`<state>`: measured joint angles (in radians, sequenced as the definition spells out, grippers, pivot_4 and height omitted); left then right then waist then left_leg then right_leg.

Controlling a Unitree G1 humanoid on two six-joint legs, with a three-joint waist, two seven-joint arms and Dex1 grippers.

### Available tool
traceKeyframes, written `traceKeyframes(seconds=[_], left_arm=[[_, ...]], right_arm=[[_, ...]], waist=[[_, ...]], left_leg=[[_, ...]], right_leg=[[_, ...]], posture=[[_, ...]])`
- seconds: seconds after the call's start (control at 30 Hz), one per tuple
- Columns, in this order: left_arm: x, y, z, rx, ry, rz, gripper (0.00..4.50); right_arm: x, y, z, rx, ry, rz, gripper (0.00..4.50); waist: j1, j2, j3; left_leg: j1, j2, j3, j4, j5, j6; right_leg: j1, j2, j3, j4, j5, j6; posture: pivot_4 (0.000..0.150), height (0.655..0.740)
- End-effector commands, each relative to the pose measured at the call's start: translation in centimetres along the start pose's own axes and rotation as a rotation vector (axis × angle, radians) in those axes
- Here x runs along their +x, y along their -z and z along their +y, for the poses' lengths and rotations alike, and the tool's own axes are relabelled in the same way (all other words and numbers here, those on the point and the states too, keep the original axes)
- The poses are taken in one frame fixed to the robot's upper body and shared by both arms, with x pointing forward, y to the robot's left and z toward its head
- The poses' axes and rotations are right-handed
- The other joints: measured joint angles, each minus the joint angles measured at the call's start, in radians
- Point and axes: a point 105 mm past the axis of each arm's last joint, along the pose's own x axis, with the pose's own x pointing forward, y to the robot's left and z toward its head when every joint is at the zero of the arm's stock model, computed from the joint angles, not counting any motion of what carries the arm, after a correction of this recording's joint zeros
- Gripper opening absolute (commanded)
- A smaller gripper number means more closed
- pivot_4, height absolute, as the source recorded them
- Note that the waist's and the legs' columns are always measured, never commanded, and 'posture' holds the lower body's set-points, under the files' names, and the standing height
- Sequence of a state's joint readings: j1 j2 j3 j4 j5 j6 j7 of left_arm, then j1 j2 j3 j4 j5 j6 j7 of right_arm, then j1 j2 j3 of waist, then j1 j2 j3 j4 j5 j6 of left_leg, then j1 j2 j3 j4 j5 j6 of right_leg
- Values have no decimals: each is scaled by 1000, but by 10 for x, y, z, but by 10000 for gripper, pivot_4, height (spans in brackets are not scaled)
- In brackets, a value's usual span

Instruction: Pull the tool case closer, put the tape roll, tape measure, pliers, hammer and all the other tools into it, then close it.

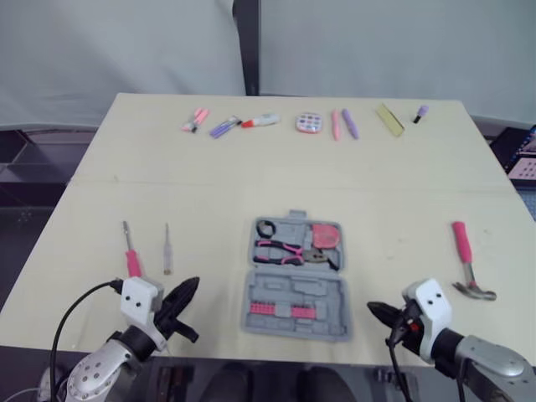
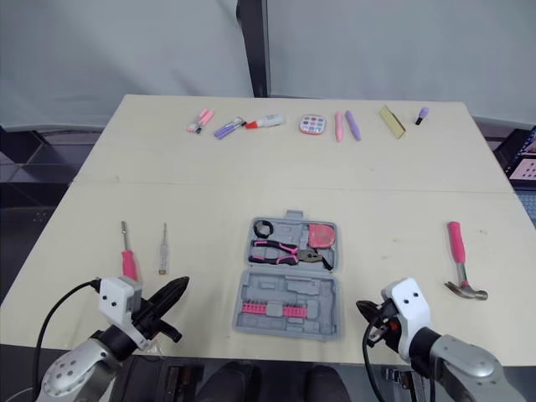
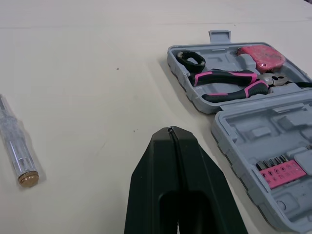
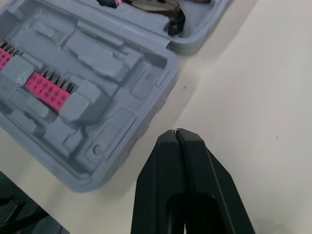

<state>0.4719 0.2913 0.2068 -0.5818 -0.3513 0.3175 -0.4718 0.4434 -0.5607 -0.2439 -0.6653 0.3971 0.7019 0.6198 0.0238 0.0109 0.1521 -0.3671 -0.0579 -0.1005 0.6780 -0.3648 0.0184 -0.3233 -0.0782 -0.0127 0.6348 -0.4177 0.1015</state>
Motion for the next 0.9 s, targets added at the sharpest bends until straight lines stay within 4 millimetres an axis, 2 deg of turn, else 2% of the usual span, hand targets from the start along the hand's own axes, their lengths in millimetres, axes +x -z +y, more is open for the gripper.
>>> traceKeyframes(seconds=[0.03, 0.13, 0.2, 0.27, 0.3, 0.33, 0.47, 0.9], left_arm=[[-2, 5, 2, 20, 14, -2, 0], [-3, 13, 4, 19, 26, 6, 0], [-2, 17, 3, -10, 44, 3, 5633], [-3, 22, 4, -15, 51, 6, 13347], [-4, 24, 6, -13, 52, 9, 19310], [-4, 27, 7, -13, 53, 11, 23831], [-5, 31, 9, -12, 58, 8, 44770], [-6, 27, 9, 20, 61, 1, 44770]], right_arm=[[-6, -9, -4, -33, 13, -28, 522], [-7, -8, -7, -35, 17, -23, 522], [-8, -8, -7, -27, 10, -21, 5857], [-9, -9, -5, -22, -3, -21, 13422], [-10, -9, -5, -21, -7, -21, 19765], [-10, -9, -5, -21, -12, -19, 23624], [-11, -8, -1, -16, -40, -12, 44738], [-12, -7, 3, -9, -69, -11, 44738]], waist=[[-2, 0, 0], [-1, 0, 0], [0, 0, 0], [0, 0, 0], [0, 0, 0], [0, 0, 0], [0, 0, 0], [0, 0, 0]], left_leg=[[0, 0, 0, 0, 0, 0], [0, 0, 0, 0, 0, 0], [0, 0, 0, 0, 0, 0], [0, 0, 0, 0, 0, 0], [0, 0, 0, 0, 0, 0], [0, 0, 0, 0, 0, 0], [0, 0, 0, 0, 0, 0], [0, 0, 0, 1, 0, 0]], right_leg=[[0, 0, 0, 0, 0, 0], [0, 0, 0, 0, 0, 0], [0, 0, 0, 0, 0, 0], [0, 0, 0, 0, 0, 0], [0, 0, 0, 1, 0, 0], [0, 0, 0, 1, 0, 0], [0, 0, 0, 1, 0, 0], [0, 0, -1, 1, 0, 0]], posture=[[1500, 7134], [1500, 7134], [1500, 7134], [1500, 7134], [1500, 7134], [1500, 7134], [1500, 7134], [1500, 7134]])
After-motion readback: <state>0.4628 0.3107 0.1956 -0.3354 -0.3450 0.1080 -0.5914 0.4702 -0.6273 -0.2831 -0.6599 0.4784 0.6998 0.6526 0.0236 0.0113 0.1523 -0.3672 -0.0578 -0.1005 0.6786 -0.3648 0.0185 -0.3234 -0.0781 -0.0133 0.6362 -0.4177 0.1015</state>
